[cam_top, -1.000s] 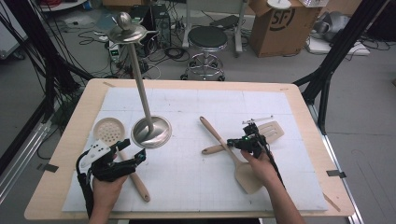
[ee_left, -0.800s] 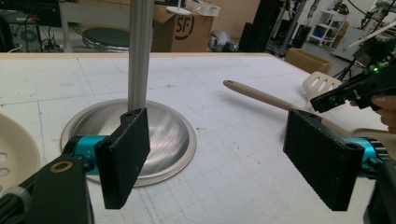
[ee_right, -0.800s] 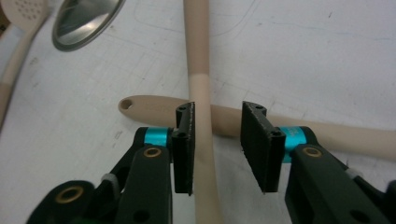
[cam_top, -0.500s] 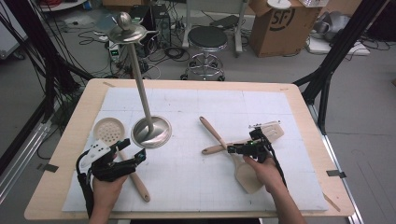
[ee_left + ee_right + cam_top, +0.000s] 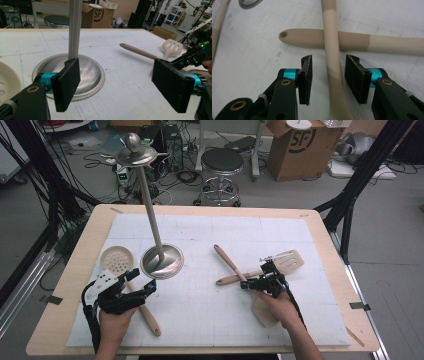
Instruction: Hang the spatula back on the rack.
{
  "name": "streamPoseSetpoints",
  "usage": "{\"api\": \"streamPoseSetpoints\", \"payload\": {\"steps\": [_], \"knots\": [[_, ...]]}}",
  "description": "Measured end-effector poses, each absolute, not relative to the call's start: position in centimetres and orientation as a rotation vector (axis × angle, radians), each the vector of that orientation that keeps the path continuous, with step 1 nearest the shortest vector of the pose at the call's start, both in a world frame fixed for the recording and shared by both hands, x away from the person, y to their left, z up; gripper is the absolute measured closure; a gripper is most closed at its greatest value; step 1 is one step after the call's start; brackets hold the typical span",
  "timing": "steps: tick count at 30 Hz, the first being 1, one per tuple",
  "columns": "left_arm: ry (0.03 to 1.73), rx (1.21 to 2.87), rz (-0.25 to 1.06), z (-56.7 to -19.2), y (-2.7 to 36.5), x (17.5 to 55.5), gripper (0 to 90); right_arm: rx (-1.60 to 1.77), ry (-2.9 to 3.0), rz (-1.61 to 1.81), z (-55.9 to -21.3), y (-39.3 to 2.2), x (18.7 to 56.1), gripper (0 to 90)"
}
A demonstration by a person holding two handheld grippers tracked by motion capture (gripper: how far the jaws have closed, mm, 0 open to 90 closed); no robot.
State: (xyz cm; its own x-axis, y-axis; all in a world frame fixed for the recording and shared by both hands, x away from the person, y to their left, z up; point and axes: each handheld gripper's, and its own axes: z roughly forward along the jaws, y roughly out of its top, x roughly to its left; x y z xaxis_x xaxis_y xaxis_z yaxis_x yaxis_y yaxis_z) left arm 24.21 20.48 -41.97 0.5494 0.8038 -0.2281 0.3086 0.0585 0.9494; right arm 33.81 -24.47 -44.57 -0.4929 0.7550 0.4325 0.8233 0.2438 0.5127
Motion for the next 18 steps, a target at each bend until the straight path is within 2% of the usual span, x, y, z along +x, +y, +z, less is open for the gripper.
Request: {"api": "streamPoseSetpoints", "payload": {"steps": [10,15,18], "knots": [[0.990,1.524,0.487,-42.0,20.4,24.3,23.5,-1.533,-2.530,-1.030,-44.4,-23.3,33.5,63.7],[0.990,1.525,0.488,-42.0,20.3,24.3,23.5,-1.550,-2.637,-1.001,-44.3,-22.8,33.1,76.0],[0.990,1.525,0.487,-42.0,20.3,24.3,23.6,-1.545,-2.679,-0.992,-44.3,-22.6,32.9,76.8]]}}
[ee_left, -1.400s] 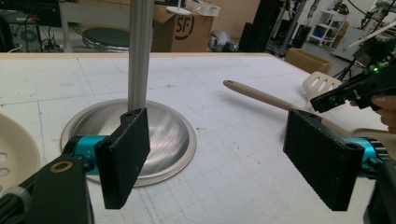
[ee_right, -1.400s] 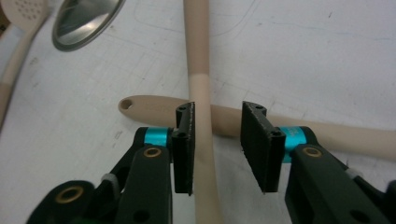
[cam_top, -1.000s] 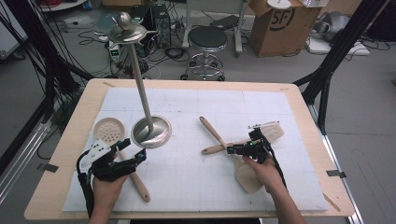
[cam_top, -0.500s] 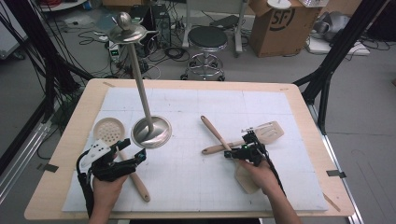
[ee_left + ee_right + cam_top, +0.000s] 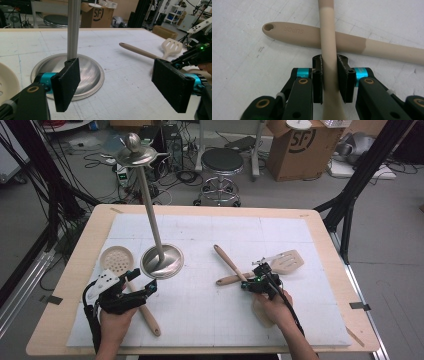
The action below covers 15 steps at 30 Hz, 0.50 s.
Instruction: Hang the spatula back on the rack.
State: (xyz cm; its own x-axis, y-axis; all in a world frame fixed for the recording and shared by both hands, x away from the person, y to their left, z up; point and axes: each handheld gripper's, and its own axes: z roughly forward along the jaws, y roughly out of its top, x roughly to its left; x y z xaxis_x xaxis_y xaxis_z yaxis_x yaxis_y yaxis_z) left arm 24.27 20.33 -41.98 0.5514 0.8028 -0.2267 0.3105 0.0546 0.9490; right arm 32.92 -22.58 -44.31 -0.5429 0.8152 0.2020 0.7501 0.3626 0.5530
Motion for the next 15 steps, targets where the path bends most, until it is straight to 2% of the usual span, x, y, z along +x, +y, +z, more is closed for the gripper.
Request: {"api": "streamPoseSetpoints", "payload": {"steps": [8,15], "knots": [[0.992,1.522,0.484,-42.0,20.4,24.3,23.6,1.365,2.474,0.926,-44.3,-22.4,32.3,78.4],[0.996,1.517,0.486,-42.0,20.5,24.3,23.6,1.350,2.437,1.086,-43.4,-22.4,31.7,78.5]]}}
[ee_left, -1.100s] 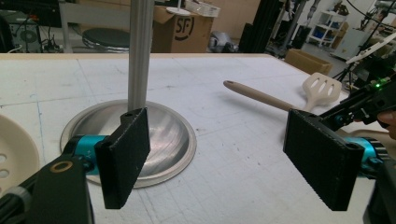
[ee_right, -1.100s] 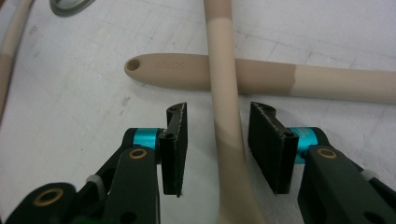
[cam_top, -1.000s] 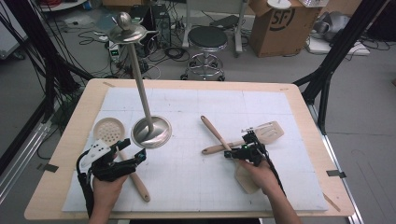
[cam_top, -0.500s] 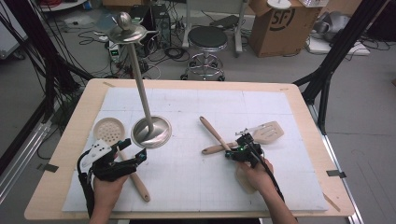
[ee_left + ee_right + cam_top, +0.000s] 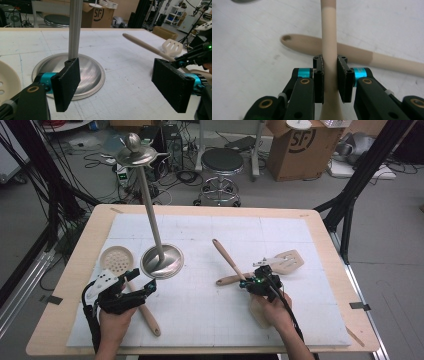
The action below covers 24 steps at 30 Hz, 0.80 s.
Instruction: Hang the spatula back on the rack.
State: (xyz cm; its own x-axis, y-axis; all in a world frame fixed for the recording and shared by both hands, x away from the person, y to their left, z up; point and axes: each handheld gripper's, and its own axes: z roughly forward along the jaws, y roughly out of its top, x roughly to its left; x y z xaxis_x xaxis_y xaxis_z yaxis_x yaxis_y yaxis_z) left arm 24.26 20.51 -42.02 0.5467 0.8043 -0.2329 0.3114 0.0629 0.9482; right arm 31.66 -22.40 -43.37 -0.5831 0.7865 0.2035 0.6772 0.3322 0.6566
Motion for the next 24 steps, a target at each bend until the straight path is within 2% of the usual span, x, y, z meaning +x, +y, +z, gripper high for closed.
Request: {"api": "streamPoseSetpoints", "payload": {"steps": [24], "knots": [[1.000,1.508,0.481,-42.0,20.7,24.2,23.6,1.011,2.354,1.597,-34.6,-18.8,29.3,78.4]]}}
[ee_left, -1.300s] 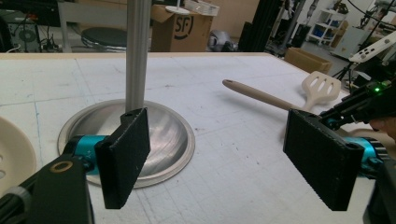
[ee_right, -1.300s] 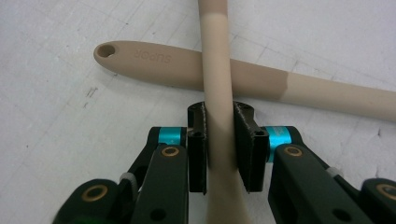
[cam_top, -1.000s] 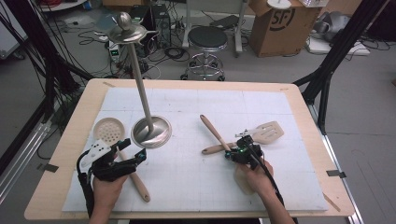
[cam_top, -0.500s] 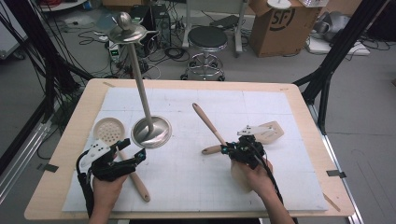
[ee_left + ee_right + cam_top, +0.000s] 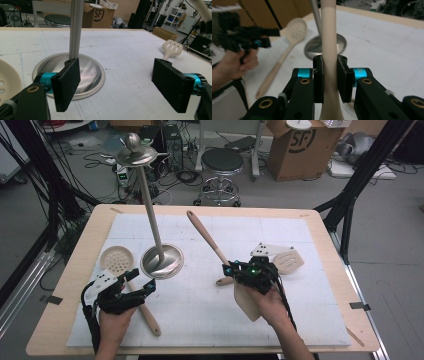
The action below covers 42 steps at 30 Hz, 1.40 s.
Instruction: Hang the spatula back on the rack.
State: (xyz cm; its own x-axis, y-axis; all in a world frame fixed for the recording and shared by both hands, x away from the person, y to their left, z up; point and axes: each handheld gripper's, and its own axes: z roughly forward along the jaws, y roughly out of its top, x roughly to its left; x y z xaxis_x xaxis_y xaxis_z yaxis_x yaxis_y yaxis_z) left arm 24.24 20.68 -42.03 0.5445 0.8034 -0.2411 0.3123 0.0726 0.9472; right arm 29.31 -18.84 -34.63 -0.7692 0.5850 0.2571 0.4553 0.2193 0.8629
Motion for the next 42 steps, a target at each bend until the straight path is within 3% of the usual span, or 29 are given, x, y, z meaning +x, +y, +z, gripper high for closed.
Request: {"api": "streamPoseSetpoints", "payload": {"steps": [23,42], "knots": [[1.000,1.502,0.485,-42.0,20.8,24.2,23.7,0.782,2.177,2.029,-30.3,-15.8,29.3,78.4],[0.999,1.487,0.481,-41.9,21.0,24.2,23.7,0.730,2.157,2.082,-28.4,-12.8,30.5,78.5]]}}
